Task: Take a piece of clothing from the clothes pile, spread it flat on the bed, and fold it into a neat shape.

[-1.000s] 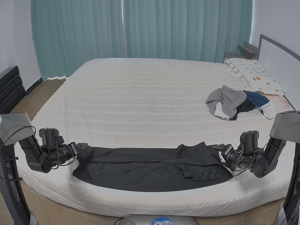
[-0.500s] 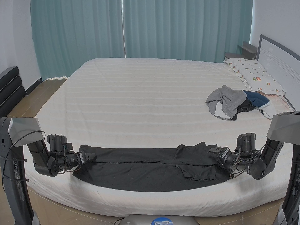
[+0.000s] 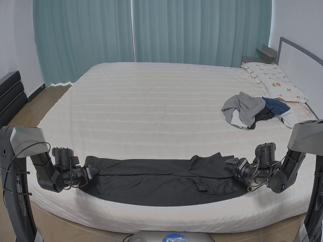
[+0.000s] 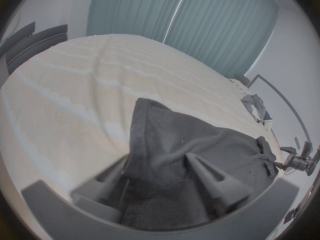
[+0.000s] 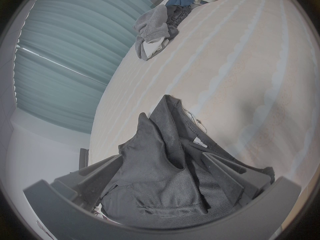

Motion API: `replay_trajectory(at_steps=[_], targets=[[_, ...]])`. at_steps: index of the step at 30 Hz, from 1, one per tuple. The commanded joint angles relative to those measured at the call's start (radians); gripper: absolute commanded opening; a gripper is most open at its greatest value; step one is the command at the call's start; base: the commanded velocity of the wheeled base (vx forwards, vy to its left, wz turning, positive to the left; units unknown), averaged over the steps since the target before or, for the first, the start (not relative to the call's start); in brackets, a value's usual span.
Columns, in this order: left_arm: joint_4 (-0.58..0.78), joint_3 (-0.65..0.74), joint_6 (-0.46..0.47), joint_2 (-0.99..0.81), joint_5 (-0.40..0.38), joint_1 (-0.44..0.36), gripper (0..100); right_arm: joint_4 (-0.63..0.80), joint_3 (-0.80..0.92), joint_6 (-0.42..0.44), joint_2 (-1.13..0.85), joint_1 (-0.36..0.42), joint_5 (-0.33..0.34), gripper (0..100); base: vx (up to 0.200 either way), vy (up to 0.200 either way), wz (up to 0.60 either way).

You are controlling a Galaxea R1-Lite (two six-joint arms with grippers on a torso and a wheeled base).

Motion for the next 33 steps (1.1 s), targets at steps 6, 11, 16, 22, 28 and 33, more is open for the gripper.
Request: replay_trajectory(at_steps=[6, 11, 16, 22, 28, 33], targets=[[-0.056, 0.040, -0.008, -0.044, 0.014, 0.006, 0, 0.000, 0.003, 0.000, -0.006, -0.003, 0.001, 100, 0.000, 0.000, 0.00], [-0.068, 0.058, -0.003, -0.050, 0.015, 0.006, 0, -0.002, 0.004, 0.000, -0.006, -0.007, 0.001, 100, 0.000, 0.000, 0.00], [-0.081, 0.061, -0.008, -0.044, 0.017, 0.006, 0, -0.002, 0.004, 0.000, -0.007, -0.009, 0.001, 100, -0.040, 0.000, 0.00], [-0.087, 0.063, -0.010, -0.041, 0.018, 0.004, 0, -0.002, 0.004, 0.000, -0.010, -0.009, 0.001, 100, -0.167, 0.000, 0.00], [-0.094, 0.030, -0.062, -0.041, 0.027, 0.003, 0, -0.002, 0.004, 0.000, -0.012, -0.009, 0.001, 100, 0.000, 0.000, 0.00], [-0.136, -0.003, -0.174, -0.035, 0.049, -0.010, 0, -0.002, 0.004, 0.000, -0.014, -0.009, 0.001, 100, 0.000, 0.000, 0.00]])
